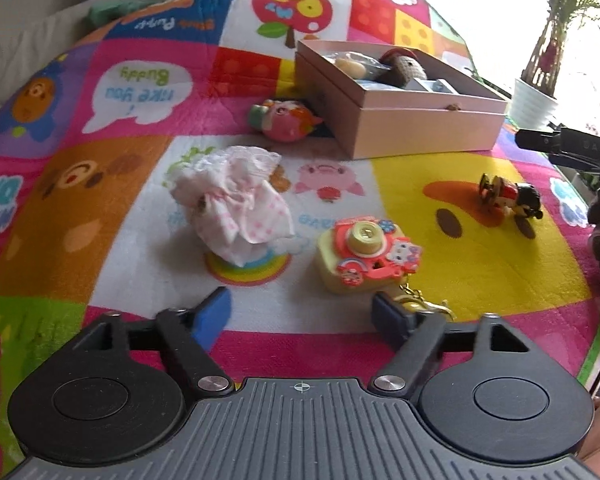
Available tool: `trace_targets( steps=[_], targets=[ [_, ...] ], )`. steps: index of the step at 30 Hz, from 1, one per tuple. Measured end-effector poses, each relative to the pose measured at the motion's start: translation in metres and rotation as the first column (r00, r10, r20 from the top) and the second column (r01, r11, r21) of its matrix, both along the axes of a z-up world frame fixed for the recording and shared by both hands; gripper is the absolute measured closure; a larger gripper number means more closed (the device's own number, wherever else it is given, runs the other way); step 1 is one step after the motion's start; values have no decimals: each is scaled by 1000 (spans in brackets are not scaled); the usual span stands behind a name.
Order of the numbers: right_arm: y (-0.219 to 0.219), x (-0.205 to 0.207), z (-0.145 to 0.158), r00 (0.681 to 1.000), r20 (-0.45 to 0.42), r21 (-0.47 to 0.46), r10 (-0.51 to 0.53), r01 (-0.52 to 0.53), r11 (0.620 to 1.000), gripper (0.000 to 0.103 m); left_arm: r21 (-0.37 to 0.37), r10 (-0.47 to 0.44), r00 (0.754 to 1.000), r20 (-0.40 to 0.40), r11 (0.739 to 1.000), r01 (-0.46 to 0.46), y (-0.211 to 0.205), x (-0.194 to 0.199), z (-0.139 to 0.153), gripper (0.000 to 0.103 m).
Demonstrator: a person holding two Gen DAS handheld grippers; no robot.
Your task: Organize objects
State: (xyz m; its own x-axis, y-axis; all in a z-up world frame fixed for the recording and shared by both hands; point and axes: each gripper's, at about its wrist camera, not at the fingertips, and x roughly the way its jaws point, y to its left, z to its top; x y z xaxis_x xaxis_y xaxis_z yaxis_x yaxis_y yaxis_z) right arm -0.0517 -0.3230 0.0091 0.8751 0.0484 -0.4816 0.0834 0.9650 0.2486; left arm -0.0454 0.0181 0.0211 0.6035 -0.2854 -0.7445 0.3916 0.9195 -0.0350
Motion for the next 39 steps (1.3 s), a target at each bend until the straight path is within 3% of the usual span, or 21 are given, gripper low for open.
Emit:
trace_targets(
  steps=[3, 6, 11, 13, 19, 22, 25, 27, 33, 38, 39],
  targets=[
    [0, 0, 0, 1000, 0, 0, 0, 0, 1000, 0, 6, -8, 1000, -4, 1000, 8, -5, 0, 0, 11],
    [0, 0, 0, 1000, 3, 2, -1, 1, 1000, 0, -59, -5, 1000, -23, 998, 4, -1, -4, 8, 17],
    [0, -1, 1, 1000, 9, 5, 1, -1, 1000, 0, -150, 56, 997, 58, 988, -47, -15, -13, 30, 17],
    [0, -2, 1, 1000, 12, 7, 0, 0, 1000, 0, -134, 72, 995, 70, 989, -63, -31, -10, 28, 17],
    [-1, -3, 1, 1000, 17, 18, 1, -2, 1000, 0, 61, 111, 988, 110, 991, -118, -59, 1, 3, 18],
    [0, -2, 1, 1000, 11, 16, 16, -16, 1000, 0, -13, 135, 988, 79, 991, -135, -47, 5, 1, 21],
    [-2, -5, 5, 995, 20, 39, 102, -103, 994, 0, -80, 117, 991, 71, 991, -111, -41, 7, 2, 34],
    [3, -11, 10, 983, 10, 24, 184, -184, 983, 0, -86, 86, 993, 80, 993, -79, -43, 5, 0, 34],
    [47, -23, 13, 939, -92, -192, 333, -344, 919, 2, -128, 33, 997, 73, 992, -23, -46, -5, 0, 35],
    [73, -1, 2, 908, -182, -212, 377, -410, 887, 12, -183, 53, 997, 58, 982, -41, -34, -9, 1, 35],
    [77, 4, 0, 904, -197, -217, 380, -418, 882, 18, -192, 57, 997, 55, 980, -46, -31, -10, 0, 35]
  ],
)
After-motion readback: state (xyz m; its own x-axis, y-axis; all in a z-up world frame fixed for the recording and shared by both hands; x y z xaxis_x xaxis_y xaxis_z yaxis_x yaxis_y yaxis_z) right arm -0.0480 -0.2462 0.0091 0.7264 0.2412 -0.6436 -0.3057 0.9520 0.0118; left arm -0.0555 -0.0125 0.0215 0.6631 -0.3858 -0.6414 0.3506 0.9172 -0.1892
